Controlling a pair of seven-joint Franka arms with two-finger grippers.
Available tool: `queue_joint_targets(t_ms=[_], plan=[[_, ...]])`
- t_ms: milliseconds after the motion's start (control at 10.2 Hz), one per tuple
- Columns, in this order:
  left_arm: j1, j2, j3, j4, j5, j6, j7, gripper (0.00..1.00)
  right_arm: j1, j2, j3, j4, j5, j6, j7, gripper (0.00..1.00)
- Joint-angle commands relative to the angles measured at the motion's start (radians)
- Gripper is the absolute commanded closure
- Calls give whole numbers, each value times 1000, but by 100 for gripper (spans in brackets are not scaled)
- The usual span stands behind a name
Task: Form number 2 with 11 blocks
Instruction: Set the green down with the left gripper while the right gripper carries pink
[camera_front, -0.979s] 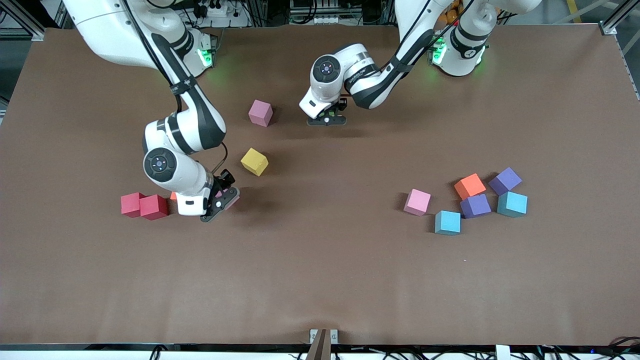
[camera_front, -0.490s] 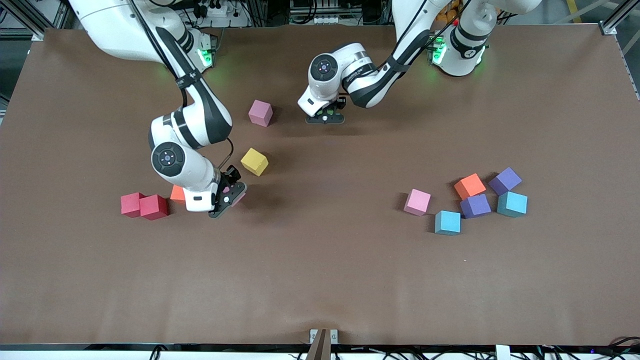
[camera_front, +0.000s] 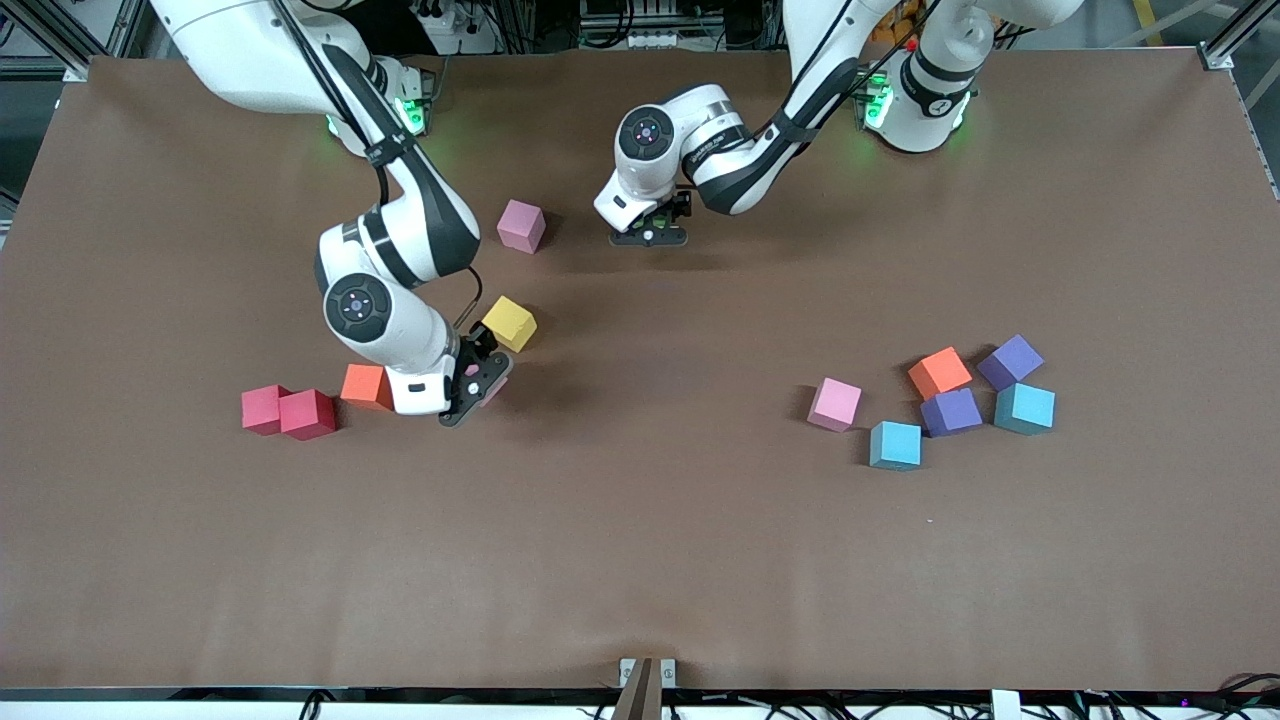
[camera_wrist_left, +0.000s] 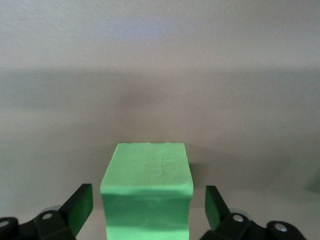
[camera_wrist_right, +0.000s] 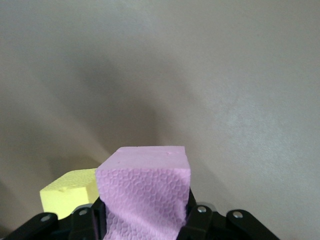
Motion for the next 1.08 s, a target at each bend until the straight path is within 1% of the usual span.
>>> queue_joint_targets(t_ms=[0,98,196,392,490,588,686,783,881,979], plan=[[17,-107,7,-5,23,-91,-52,0,2,-29,12,-12,0,-11,3,67],[41,-129,7,-2,23,-96,-77,0,2,-38,20,-12,0,-17,-6,67],[61,-164,25,-5,24,-113,-77,0,2,-41,26,-12,0,-14,-41,67],[163,-219,36,12,24,-163,-83,0,3,-41,57,-16,0,-9,-106,66],[208,-227,63,26,32,-230,-83,0,3,-41,93,-24,0,-11,-107,66],[227,-229,148,44,109,-254,-65,0,5,-43,127,-31,0,-14,-109,66],[247,-212,178,61,169,-251,-22,0,15,-48,155,-45,0,-17,-113,69],[285,-172,181,113,190,-251,56,0,37,-64,173,-71,0,-8,-116,72],[320,-154,192,153,191,-251,134,0,76,-80,175,-96,0,3,-116,72],[348,-126,223,205,191,-251,290,0,132,-107,174,-146,0,44,-116,72]])
